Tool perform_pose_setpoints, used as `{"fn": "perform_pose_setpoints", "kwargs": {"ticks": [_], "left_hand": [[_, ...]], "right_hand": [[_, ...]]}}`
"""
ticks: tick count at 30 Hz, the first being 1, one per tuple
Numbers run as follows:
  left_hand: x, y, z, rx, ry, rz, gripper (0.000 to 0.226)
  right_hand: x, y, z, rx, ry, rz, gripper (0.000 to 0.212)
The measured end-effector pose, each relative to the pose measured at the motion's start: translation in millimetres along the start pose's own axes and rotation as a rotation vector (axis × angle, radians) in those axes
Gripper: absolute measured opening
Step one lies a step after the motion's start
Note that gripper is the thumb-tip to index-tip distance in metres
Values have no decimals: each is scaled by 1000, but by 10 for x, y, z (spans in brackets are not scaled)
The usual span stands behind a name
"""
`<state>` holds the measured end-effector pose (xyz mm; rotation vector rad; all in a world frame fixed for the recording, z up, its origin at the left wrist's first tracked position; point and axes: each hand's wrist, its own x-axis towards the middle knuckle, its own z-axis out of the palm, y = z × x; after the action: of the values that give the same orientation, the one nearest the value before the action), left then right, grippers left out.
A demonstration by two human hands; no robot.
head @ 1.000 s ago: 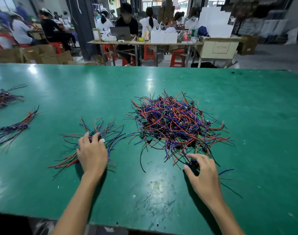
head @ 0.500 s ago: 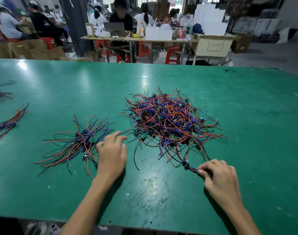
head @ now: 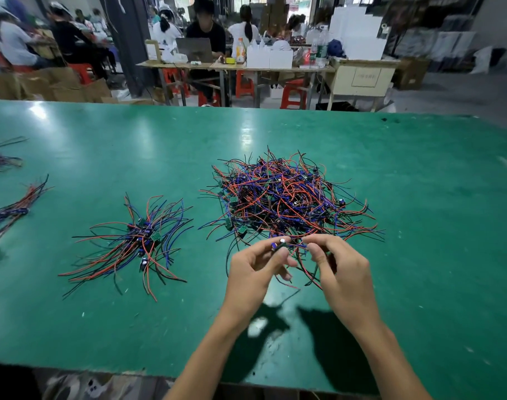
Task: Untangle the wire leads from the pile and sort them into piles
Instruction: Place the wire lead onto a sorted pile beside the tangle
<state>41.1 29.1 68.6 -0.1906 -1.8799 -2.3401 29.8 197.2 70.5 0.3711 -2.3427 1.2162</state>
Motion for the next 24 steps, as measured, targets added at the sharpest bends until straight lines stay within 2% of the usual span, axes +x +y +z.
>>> {"fn": "perform_pose_setpoints", "kwargs": {"ticks": [3,8,11,14,17,19,21,24], "left_hand": [[39,91,-51,33,24,6,29],[73,224,-183,63,-110,-17,37],[92,228,-213,90,-99,-7,37],[155,304,-373,163,46,93,37],[300,439,-770,263,282,221,37],[372,475,-1096,414,460,256,38],[419,425,-1418,698,564,186,38],[386,180,-1748,1099,517,-178,50]], "right_hand": [[25,-14,-18,-13,-15,-20,17],[12,-35,-41,64,9,20,17],[-3,-36,-21,108,-7,73,14],[-19,-8,-26,94,5,142,17],[-13,78,-51,53,26,185,14],[-38,139,-2,-6,-14,202,17],[-89,167,122,-88,-99,223,19],[-223,198,357,-290,-220,294,32]]}}
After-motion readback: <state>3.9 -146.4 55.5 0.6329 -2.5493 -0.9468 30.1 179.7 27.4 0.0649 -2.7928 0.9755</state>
